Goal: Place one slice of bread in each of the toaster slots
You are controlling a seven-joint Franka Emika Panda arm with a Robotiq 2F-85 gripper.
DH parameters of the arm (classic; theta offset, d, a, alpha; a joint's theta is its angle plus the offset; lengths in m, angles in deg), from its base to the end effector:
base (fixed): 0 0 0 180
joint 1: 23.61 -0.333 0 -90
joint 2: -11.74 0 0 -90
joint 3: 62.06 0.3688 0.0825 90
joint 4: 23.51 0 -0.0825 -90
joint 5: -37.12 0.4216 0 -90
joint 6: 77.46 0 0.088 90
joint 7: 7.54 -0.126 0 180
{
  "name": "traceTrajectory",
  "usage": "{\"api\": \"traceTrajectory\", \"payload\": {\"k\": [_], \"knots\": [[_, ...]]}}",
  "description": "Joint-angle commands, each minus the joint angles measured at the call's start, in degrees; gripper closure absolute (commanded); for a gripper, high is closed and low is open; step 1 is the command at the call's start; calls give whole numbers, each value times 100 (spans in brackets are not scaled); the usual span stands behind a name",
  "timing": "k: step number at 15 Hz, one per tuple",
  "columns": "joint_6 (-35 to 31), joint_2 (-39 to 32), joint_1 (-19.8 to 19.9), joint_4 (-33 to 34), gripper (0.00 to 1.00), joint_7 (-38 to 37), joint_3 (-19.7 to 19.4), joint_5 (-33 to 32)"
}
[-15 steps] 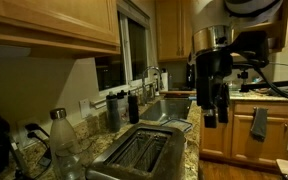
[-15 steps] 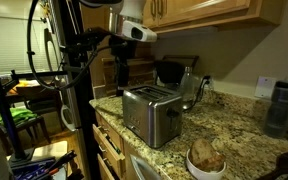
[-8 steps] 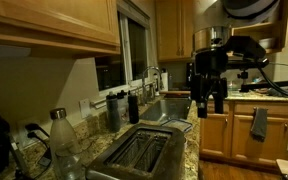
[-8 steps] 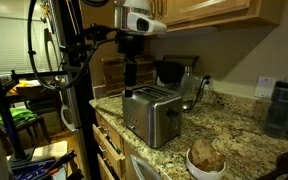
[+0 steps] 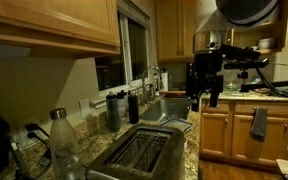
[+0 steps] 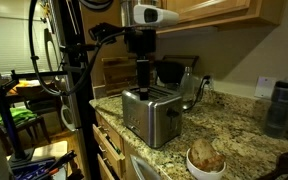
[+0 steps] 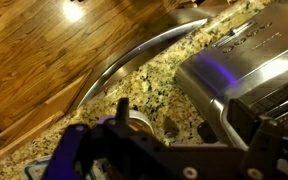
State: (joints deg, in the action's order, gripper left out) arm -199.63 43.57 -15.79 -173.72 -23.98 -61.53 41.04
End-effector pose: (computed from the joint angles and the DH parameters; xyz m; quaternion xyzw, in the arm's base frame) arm 0.3794 -0.0444 0.4422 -0.9739 0.2229 -0.0308 0.0296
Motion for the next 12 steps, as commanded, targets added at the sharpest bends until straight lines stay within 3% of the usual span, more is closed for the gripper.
{"api": "traceTrajectory", "payload": {"k": [1, 12], "knots": [[-526, -99, 254, -176, 0, -350, 68, -378], [-1598, -1015, 677, -153, 0, -388, -235, -801]]}}
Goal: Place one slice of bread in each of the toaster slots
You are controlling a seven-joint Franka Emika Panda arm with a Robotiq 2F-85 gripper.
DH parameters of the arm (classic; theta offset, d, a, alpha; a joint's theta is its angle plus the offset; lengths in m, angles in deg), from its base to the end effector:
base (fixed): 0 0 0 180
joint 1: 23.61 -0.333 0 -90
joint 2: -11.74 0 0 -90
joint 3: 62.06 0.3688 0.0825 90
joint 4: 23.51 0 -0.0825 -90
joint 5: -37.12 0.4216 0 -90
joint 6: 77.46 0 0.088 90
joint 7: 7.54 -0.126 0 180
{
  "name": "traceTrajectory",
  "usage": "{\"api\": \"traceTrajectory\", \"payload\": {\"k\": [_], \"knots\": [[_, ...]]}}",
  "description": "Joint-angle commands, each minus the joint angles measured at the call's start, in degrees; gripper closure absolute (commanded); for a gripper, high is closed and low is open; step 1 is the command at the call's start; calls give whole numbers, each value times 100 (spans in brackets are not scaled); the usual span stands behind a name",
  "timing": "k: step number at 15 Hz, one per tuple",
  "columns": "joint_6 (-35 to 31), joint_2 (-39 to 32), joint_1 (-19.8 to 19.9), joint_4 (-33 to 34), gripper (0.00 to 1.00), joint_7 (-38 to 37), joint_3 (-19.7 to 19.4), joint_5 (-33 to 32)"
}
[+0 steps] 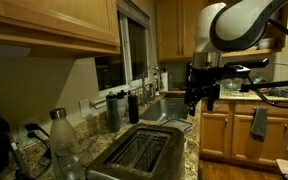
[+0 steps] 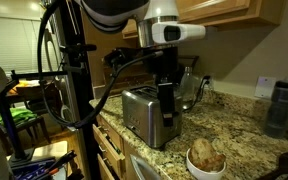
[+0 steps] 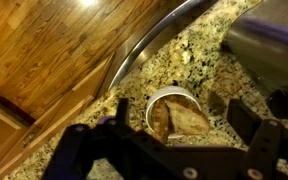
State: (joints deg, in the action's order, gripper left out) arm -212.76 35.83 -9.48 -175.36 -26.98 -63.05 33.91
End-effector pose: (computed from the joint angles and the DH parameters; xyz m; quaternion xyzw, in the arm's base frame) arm 0.3978 -0.1088 0.3970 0.9581 -0.2781 0.0664 0.0149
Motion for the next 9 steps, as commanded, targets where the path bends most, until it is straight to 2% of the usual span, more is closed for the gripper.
{"api": "traceTrajectory", "payload": {"k": [1, 9], "knots": [[-369, -376, 33, 53, 0, -69, -113, -65], [-738, -1444, -43, 743, 0, 73, -278, -108]]}}
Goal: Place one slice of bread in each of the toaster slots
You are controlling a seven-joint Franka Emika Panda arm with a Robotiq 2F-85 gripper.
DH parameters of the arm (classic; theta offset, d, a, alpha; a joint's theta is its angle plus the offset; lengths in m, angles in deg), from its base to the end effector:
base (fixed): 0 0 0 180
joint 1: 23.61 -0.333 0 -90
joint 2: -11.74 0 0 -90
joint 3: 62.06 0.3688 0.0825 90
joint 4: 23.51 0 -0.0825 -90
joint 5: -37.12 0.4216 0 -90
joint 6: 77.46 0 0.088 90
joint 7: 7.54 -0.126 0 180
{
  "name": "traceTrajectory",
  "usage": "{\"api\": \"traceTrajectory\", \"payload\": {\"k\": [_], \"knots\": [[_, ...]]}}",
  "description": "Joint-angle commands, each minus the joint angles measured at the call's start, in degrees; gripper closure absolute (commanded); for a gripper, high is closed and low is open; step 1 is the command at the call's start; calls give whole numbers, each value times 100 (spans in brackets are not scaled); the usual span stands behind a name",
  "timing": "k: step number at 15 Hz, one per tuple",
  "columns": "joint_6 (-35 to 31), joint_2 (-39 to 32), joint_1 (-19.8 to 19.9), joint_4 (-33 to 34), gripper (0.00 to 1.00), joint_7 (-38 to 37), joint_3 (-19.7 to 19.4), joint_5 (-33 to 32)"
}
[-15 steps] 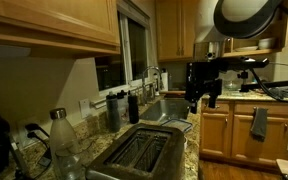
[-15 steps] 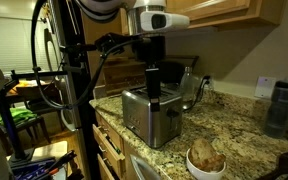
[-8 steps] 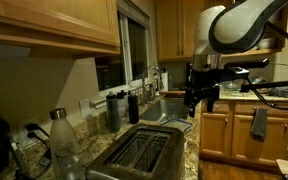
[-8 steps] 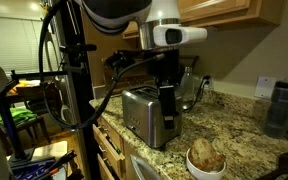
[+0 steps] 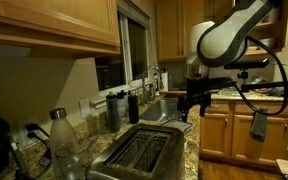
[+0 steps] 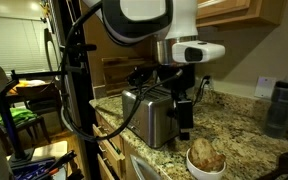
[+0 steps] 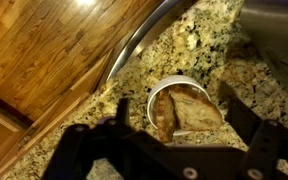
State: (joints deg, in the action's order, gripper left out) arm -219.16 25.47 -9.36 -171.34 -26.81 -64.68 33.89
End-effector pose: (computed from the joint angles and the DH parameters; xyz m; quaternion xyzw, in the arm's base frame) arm 0.4370 -0.1328 0.3633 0.9549 -0.2892 0.0665 0.0120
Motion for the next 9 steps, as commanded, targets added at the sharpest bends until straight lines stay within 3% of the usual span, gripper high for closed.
{"api": "traceTrajectory", "payload": {"k": [1, 9], "knots": [[-93, -542, -70, 470, 0, 66, -127, -132], [26, -1269, -349, 1077, 0, 165, -162, -94]]}}
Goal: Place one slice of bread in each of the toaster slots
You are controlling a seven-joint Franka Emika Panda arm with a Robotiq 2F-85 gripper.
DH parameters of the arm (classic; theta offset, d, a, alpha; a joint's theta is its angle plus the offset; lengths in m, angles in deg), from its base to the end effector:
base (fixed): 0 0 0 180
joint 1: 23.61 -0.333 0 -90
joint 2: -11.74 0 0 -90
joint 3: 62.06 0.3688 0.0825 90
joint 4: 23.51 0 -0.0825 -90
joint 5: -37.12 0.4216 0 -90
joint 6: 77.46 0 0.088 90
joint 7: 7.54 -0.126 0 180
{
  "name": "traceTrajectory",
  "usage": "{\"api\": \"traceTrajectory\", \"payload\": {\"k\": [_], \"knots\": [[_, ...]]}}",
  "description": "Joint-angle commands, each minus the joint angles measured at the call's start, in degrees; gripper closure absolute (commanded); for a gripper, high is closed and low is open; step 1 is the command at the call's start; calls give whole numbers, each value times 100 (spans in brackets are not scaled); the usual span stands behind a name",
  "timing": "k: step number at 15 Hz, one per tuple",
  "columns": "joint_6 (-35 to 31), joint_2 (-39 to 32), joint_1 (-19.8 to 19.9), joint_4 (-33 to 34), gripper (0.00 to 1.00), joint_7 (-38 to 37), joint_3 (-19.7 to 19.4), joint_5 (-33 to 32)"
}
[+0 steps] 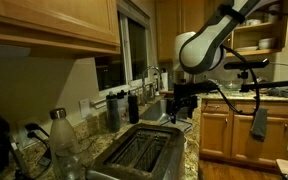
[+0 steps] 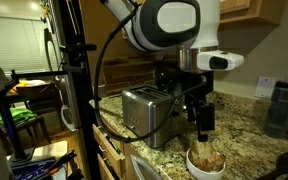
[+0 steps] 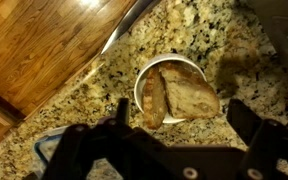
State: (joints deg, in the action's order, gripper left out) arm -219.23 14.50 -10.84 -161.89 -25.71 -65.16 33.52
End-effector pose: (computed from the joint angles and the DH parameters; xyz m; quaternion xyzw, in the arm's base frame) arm 0.4995 -0.1426 0.3458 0.9613 -0.2696 0.0540 0.0184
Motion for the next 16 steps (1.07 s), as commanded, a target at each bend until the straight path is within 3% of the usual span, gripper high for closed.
{"api": "traceTrajectory", "payload": {"k": [1, 8, 16], "knots": [[25, -236, -250, 145, 0, 45, -104, -63], [-10, -692, -532, 323, 0, -10, -112, -47], [43, -887, -586, 455, 0, -58, -258, -195]]}}
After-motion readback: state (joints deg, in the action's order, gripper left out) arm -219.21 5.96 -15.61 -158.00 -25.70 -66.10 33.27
